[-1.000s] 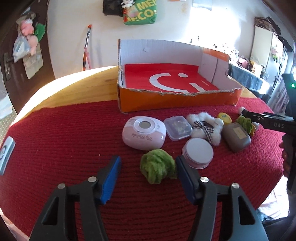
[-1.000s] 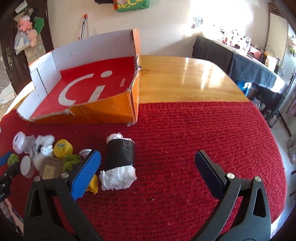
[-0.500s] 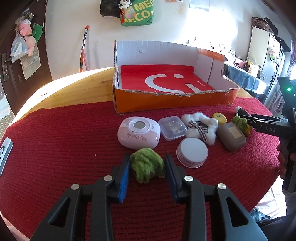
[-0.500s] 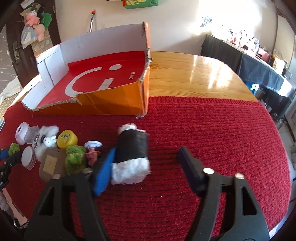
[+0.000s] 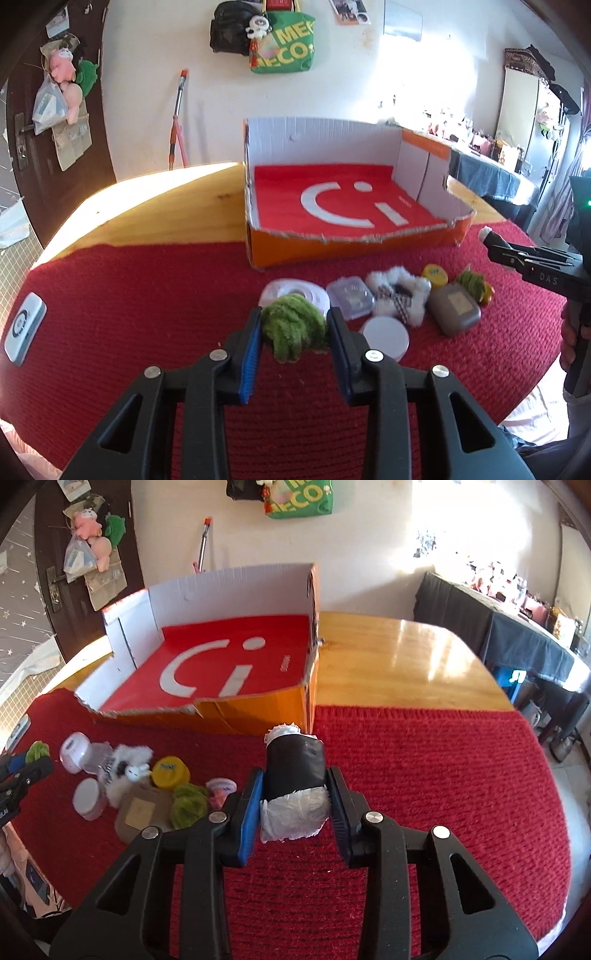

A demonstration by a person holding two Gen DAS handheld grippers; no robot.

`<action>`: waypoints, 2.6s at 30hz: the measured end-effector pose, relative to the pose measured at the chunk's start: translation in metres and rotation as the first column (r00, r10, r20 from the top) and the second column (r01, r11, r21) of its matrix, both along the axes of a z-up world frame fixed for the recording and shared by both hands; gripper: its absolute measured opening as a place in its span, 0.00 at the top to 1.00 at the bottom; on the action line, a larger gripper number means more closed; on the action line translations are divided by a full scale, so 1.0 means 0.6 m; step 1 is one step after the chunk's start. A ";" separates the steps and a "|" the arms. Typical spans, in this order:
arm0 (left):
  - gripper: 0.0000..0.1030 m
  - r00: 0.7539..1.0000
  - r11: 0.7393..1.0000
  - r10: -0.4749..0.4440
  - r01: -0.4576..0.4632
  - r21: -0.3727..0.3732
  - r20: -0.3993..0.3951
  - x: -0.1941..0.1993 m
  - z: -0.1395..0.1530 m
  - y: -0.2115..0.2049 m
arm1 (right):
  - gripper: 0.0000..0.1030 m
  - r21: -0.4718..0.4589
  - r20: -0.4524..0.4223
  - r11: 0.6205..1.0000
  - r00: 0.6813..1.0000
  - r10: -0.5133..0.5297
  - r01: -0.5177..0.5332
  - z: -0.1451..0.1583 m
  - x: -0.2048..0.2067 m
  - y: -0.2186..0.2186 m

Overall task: Organize objects
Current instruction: 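Close left gripper on green ball while right gripper closes on black-white roll, then carry green ball with left gripper while right gripper carries roll into orange box, then open right gripper to drop roll while left gripper releases green ball in box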

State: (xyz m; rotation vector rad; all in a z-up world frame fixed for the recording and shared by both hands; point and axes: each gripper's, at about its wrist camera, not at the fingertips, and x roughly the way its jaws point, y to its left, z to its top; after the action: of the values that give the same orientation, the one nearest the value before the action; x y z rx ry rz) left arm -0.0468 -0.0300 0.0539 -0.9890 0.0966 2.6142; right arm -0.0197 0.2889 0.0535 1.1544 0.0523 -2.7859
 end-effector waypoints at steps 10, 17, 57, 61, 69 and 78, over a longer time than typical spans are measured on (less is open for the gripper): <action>0.65 0.999 1.000 0.000 0.001 0.006 -0.034 -0.009 0.029 -0.001 | 0.68 -0.015 -0.012 1.000 1.000 0.019 -0.019 0.020 0.002 -0.003; 0.65 0.998 0.999 -0.032 0.033 0.012 -0.055 -0.046 0.061 0.007 | 0.68 -0.018 -0.053 0.999 0.998 0.041 -0.042 0.058 -0.006 -0.009; 0.65 0.921 0.913 -0.278 0.341 -0.222 0.273 -0.270 -0.022 0.130 | 0.68 0.204 0.316 0.907 0.901 0.296 -0.369 -0.014 -0.244 -0.103; 0.64 0.919 0.910 -0.285 0.348 -0.224 0.272 -0.270 -0.021 0.130 | 0.68 0.205 0.332 0.900 0.893 0.305 -0.384 -0.016 -0.245 -0.104; 0.63 0.918 0.908 -0.291 0.354 -0.224 0.270 -0.270 -0.021 0.129 | 0.68 0.205 0.337 0.894 0.886 0.318 -0.399 -0.015 -0.239 -0.099; 0.63 0.917 0.907 -0.294 0.357 -0.224 0.269 -0.269 -0.020 0.129 | 0.68 0.214 0.339 0.890 0.885 0.319 -0.403 -0.008 -0.227 -0.093</action>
State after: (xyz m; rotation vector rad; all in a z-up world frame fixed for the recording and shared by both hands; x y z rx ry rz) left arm -0.2085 0.0473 0.0418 -1.2387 0.5266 2.1997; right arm -0.1562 0.2330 0.0485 1.4387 0.5884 -2.2987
